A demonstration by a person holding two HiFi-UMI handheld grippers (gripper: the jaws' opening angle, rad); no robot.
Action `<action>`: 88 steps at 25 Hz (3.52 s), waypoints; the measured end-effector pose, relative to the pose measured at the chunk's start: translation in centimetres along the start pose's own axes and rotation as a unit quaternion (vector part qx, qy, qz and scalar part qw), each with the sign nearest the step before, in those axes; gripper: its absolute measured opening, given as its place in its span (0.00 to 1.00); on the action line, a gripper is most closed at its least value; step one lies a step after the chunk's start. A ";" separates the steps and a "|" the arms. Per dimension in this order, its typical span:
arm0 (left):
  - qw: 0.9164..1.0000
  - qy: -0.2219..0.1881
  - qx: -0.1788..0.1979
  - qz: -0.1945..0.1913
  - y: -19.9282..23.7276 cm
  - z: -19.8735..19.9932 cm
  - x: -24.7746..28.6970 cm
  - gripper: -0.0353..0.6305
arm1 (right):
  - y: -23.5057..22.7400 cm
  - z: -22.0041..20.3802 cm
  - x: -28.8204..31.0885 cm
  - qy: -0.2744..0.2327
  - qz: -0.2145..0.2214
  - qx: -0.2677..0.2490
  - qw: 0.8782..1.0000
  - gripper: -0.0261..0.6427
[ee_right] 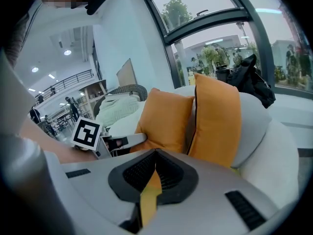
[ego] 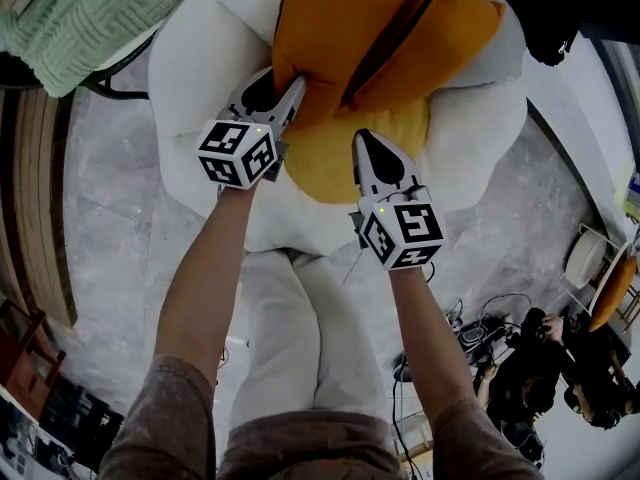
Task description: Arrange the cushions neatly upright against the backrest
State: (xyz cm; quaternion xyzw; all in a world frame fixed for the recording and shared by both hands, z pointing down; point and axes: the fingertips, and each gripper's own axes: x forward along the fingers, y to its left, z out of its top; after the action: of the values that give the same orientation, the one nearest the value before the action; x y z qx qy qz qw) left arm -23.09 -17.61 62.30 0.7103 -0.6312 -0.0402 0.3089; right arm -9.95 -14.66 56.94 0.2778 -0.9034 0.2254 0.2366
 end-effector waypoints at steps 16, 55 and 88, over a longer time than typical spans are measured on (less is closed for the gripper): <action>0.998 0.006 0.053 0.032 1.0 1.2 -1.2 0.61 | 0.8 1.1 -1.0 -0.006 -0.010 0.006 1.000 0.07; 0.968 0.207 0.125 -0.061 -22.5 12.7 -12.5 0.06 | 6.6 12.7 -18.1 -0.023 -0.034 0.065 0.997 0.07; 0.944 0.070 0.261 -0.191 -43.4 30.3 -28.4 0.06 | 17.3 30.4 -40.0 -0.178 0.025 -0.030 0.983 0.07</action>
State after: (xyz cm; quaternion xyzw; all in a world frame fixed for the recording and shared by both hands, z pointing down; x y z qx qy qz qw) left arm -4.45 -2.65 7.12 0.8742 -0.4491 0.1177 0.1425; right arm -0.31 -2.30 6.16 0.2835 -0.9441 0.1507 0.0745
